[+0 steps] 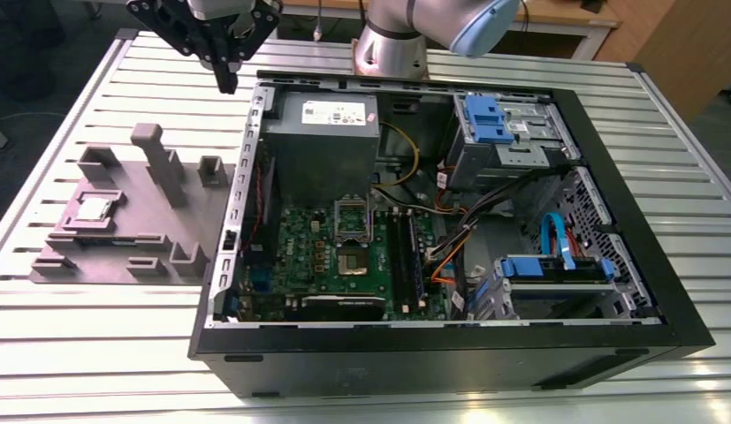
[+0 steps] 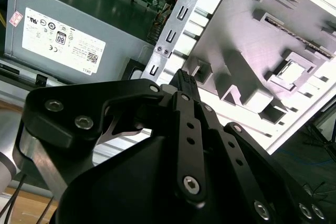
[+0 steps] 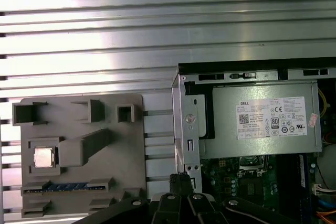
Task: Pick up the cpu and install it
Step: 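Reach for the cpu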
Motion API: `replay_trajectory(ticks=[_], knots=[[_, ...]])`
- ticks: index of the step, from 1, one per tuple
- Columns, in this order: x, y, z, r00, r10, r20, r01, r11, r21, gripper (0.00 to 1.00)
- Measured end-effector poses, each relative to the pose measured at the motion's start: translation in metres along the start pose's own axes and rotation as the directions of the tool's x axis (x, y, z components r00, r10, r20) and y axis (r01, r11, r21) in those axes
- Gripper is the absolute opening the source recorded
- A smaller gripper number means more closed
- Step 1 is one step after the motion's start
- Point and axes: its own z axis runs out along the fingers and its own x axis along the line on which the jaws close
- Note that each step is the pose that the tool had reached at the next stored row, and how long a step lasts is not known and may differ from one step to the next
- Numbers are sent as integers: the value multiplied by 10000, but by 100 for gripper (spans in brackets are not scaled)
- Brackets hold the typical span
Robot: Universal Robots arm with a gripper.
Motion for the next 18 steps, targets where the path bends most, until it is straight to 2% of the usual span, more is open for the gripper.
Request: replay_trajectory(ticks=[18], knots=[[35, -3, 0, 10000, 1, 0, -1, 10000, -1, 11]])
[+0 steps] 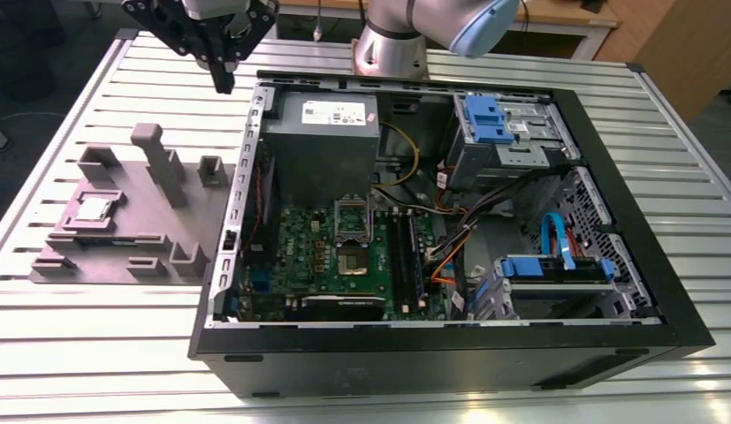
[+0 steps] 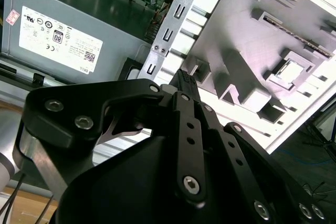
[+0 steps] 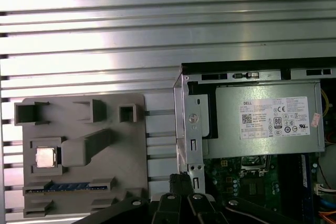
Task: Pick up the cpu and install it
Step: 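Reach for the cpu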
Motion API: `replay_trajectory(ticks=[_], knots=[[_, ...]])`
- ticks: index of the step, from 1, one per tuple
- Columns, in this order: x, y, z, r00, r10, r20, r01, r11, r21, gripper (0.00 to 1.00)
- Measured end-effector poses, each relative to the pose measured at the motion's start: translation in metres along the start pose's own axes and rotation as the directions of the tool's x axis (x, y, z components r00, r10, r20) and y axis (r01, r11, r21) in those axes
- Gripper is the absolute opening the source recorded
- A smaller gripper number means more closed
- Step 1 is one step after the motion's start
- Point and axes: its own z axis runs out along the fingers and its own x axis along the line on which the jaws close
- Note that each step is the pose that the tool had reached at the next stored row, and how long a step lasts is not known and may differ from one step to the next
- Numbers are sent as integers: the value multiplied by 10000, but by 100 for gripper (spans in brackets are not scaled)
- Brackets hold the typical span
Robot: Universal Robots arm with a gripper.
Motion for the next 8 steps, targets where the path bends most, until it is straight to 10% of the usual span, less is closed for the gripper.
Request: replay_trajectory(ticks=[8], knots=[[29, -2, -1, 10000, -1, 0, 1, 10000, 1, 11]])
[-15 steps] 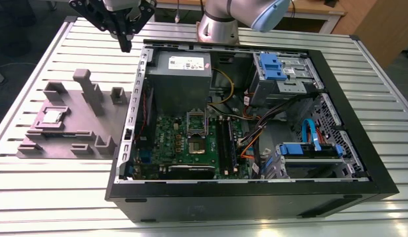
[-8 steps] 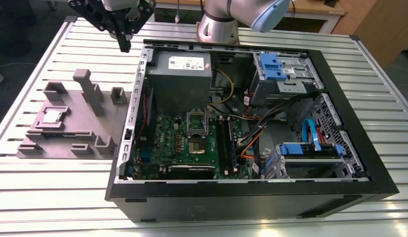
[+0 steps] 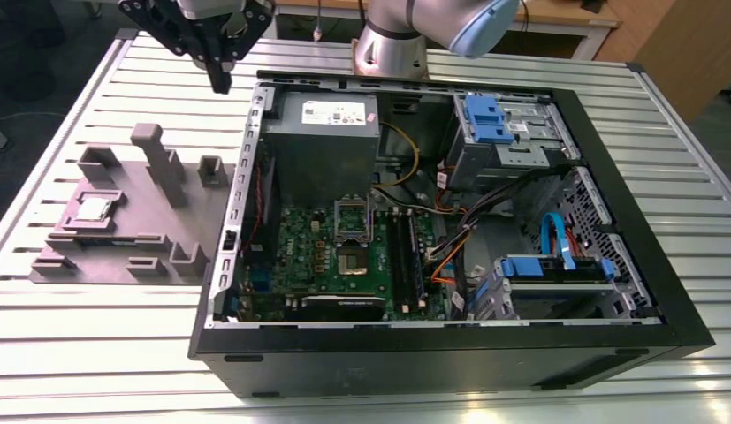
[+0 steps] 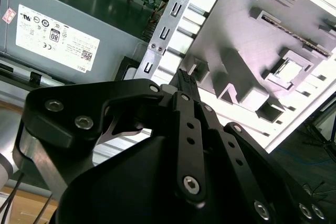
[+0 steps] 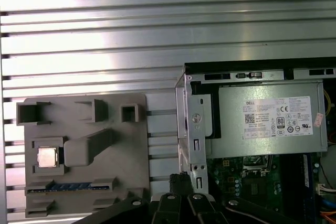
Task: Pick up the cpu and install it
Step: 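Reach for the cpu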
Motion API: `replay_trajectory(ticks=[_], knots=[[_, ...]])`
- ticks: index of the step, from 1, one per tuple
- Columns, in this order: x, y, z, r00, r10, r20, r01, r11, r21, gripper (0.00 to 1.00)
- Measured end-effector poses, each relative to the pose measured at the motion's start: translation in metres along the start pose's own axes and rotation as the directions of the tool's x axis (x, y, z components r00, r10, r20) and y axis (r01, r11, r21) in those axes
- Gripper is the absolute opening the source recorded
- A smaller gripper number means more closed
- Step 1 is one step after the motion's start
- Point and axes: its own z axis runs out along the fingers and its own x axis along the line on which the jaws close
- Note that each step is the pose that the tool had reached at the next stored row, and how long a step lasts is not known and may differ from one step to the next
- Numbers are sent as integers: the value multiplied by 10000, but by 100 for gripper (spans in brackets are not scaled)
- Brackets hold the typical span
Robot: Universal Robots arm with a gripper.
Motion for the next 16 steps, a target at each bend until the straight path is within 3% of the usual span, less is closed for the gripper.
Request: replay_trajectory(ticks=[16], knots=[[56, -4, -1, 10000, 0, 0, 0, 10000, 0, 11]])
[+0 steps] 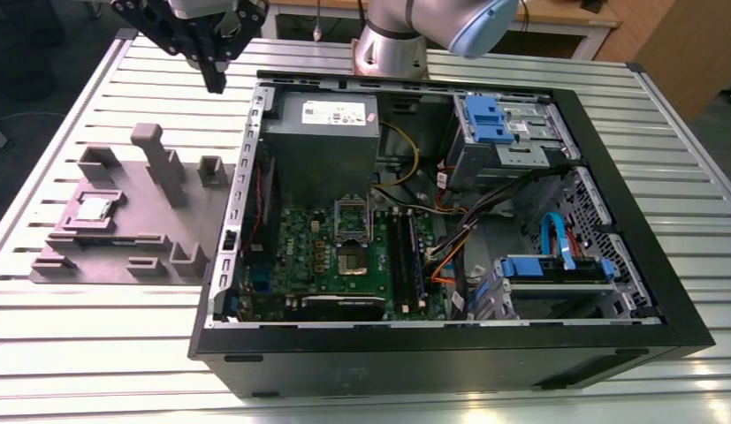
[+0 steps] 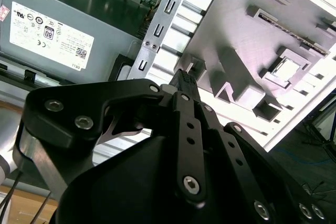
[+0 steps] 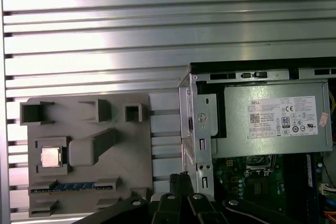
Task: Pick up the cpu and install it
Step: 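Reach for the cpu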
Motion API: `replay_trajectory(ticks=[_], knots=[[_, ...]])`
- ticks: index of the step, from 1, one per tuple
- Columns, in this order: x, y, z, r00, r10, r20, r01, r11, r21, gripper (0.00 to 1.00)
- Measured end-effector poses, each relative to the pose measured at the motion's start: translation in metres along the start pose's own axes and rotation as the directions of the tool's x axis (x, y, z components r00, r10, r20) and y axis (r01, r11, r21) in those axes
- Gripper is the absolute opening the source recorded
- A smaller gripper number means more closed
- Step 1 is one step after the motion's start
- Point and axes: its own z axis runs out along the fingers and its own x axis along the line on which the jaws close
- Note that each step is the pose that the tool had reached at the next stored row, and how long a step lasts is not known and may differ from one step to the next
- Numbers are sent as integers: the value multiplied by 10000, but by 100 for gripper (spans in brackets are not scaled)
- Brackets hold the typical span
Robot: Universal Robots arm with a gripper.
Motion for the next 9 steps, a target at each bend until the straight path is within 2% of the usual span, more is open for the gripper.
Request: replay_trajectory(ticks=[9], knots=[[42, -3, -1, 10000, 1, 0, -1, 10000, 0, 11]])
